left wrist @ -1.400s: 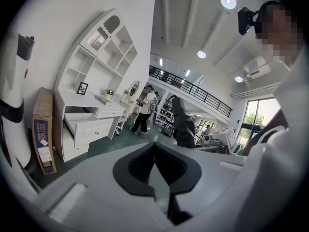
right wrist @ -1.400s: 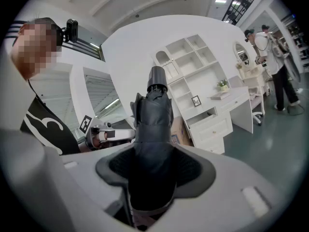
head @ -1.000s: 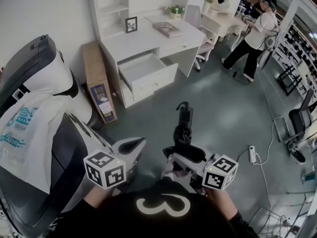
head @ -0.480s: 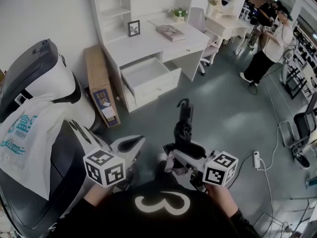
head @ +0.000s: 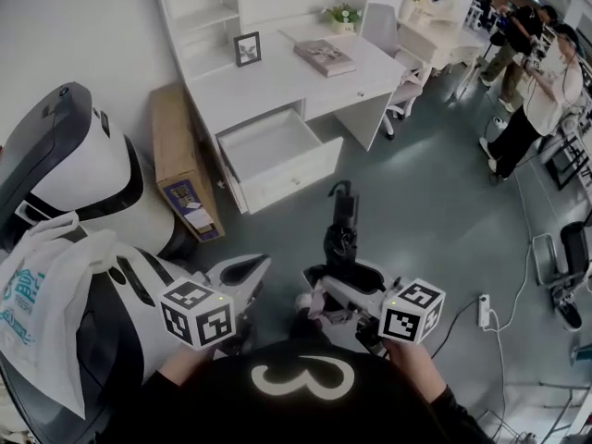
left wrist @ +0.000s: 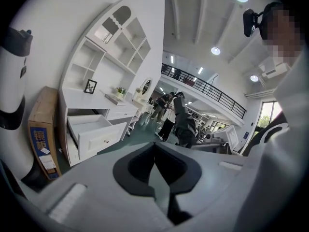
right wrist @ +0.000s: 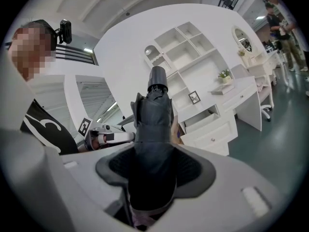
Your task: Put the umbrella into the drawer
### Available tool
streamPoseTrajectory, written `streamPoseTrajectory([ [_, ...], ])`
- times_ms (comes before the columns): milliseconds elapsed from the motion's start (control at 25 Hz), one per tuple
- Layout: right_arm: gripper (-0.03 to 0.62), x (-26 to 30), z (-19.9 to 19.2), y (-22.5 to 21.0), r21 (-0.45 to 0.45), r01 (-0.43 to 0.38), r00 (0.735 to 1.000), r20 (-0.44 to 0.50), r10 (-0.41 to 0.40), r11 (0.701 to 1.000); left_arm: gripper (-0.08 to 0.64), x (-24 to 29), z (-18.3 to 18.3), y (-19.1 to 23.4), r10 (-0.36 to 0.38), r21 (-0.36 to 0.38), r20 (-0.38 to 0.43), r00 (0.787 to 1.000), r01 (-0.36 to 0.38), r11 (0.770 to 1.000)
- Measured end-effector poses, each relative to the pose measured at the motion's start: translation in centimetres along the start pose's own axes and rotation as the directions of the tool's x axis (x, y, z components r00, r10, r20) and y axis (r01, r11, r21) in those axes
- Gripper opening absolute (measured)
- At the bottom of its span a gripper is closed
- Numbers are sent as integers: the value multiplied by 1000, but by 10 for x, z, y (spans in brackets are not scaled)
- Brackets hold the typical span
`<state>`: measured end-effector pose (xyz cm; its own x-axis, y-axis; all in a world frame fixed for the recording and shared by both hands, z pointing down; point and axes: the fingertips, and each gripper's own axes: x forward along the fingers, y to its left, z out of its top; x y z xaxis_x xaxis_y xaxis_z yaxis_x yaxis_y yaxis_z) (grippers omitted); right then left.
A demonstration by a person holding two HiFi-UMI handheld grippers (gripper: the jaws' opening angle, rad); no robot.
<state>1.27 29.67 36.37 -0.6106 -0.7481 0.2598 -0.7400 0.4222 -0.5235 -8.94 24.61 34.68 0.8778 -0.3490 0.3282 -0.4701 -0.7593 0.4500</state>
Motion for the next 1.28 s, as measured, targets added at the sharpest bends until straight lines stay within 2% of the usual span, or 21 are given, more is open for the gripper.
streamPoseTrajectory([
  [240, 229, 24, 46, -73, 7, -24, 1000, -20, 24, 1000, 9, 78, 41, 31, 19, -5, -28, 999, -19, 1000],
  [560, 229, 37, 101, -153, -5, -39, 998, -52, 39, 999, 9, 165, 88, 48, 28, 6, -46, 999, -27, 1000],
  [680, 229, 42, 113, -169, -24, -45, 997, -62, 43, 999, 9, 176, 98, 55, 38, 14, -37, 999, -38, 999],
  [840, 229, 50, 124, -181, -37, -60, 995, -81, 57, 998, 9, 181, 109, 67, 64, -14, -12, 998, -64, 998],
  [1280, 229, 92, 137, -186, -85, -97, 986, -145, 84, 992, 9, 175, 125, 107, 110, -48, 33, 993, -108, 993],
])
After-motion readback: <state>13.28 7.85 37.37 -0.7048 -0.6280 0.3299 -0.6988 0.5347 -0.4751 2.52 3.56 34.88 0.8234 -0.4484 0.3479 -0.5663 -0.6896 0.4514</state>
